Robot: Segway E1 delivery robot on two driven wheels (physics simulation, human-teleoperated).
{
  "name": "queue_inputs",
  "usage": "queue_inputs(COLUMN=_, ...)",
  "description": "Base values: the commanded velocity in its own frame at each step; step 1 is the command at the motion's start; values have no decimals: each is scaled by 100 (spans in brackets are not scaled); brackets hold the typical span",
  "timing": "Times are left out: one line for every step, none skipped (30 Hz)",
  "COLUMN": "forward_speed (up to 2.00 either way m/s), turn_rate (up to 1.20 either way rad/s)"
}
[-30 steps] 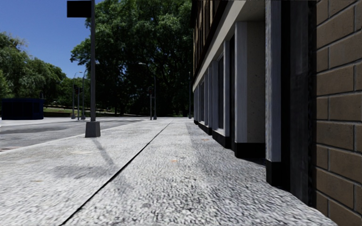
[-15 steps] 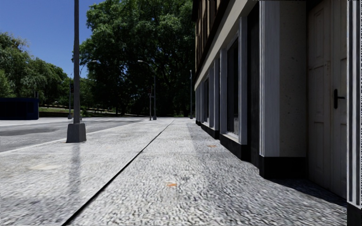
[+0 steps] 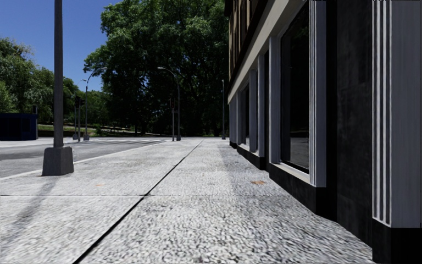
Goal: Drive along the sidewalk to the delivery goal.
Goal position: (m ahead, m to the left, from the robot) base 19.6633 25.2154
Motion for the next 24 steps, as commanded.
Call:
queue_inputs(forward_speed=200, turn_rate=0)
queue_inputs(forward_speed=200, turn_rate=0)
queue_inputs(forward_speed=200, turn_rate=0)
queue_inputs(forward_speed=200, turn_rate=0)
queue_inputs(forward_speed=200, turn_rate=0)
queue_inputs(forward_speed=200, turn_rate=0)
queue_inputs(forward_speed=200, turn_rate=0)
queue_inputs(forward_speed=200, turn_rate=0)
queue_inputs(forward_speed=200, turn_rate=0)
queue_inputs(forward_speed=200, turn_rate=0)
queue_inputs(forward_speed=200, turn_rate=0)
queue_inputs(forward_speed=200, turn_rate=0)
queue_inputs(forward_speed=200, turn_rate=0)
queue_inputs(forward_speed=200, turn_rate=0)
queue_inputs(forward_speed=200, turn_rate=0)
queue_inputs(forward_speed=200, turn_rate=0)
queue_inputs(forward_speed=200, turn_rate=0)
queue_inputs(forward_speed=200, turn_rate=0)
queue_inputs(forward_speed=200, turn_rate=0)
queue_inputs(forward_speed=200, turn_rate=0)
queue_inputs(forward_speed=200, turn_rate=0)
queue_inputs(forward_speed=200, turn_rate=0)
queue_inputs(forward_speed=200, turn_rate=0)
queue_inputs(forward_speed=200, turn_rate=0)
